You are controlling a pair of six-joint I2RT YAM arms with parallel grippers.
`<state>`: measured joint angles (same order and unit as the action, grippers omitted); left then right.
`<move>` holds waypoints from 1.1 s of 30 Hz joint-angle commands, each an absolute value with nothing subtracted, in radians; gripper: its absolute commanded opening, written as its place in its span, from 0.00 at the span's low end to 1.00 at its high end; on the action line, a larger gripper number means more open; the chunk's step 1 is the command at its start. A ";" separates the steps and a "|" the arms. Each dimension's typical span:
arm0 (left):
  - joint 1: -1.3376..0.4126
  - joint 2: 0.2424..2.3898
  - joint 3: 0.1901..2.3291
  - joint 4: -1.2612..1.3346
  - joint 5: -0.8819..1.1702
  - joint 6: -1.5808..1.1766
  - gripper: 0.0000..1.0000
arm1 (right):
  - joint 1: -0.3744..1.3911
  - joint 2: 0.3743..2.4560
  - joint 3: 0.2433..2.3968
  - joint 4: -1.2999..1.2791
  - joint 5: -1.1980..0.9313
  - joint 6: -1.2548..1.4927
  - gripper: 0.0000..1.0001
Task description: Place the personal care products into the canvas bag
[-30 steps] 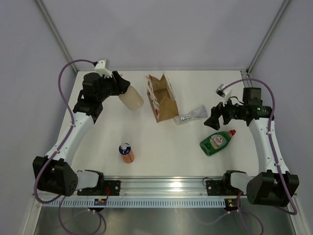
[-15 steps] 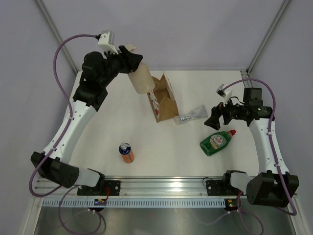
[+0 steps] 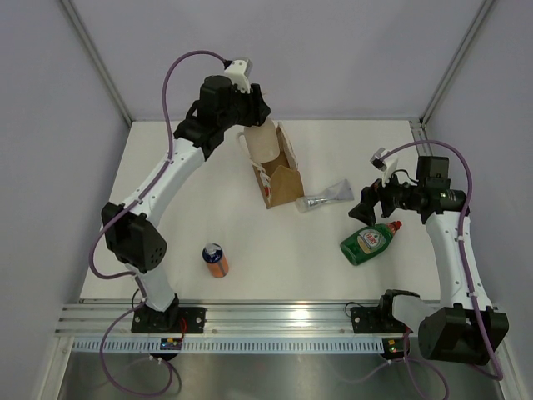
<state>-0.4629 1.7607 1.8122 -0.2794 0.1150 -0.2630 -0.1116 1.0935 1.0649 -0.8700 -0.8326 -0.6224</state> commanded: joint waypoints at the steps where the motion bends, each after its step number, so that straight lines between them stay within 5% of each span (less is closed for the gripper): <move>1: -0.459 1.727 1.939 -0.156 0.126 -0.218 0.00 | -0.117 1.083 1.051 -0.835 -0.851 -0.617 1.00; 19: -0.460 1.966 2.045 -0.087 0.120 -0.247 0.00 | -0.118 1.131 1.081 -0.819 -0.891 -0.583 1.00; 30: -0.460 1.996 1.858 0.133 0.061 -0.166 0.00 | -0.109 1.164 1.085 -0.849 -1.084 -0.649 1.00; 33: -0.460 2.011 1.852 0.144 0.064 -0.173 0.00 | -0.065 1.181 1.100 -0.741 -0.984 -0.478 0.99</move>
<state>-0.4591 2.0468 1.8252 -0.0937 0.0700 -0.1852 -0.0990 1.1671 1.0546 -0.8364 -0.9863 -0.5777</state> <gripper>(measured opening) 0.492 0.993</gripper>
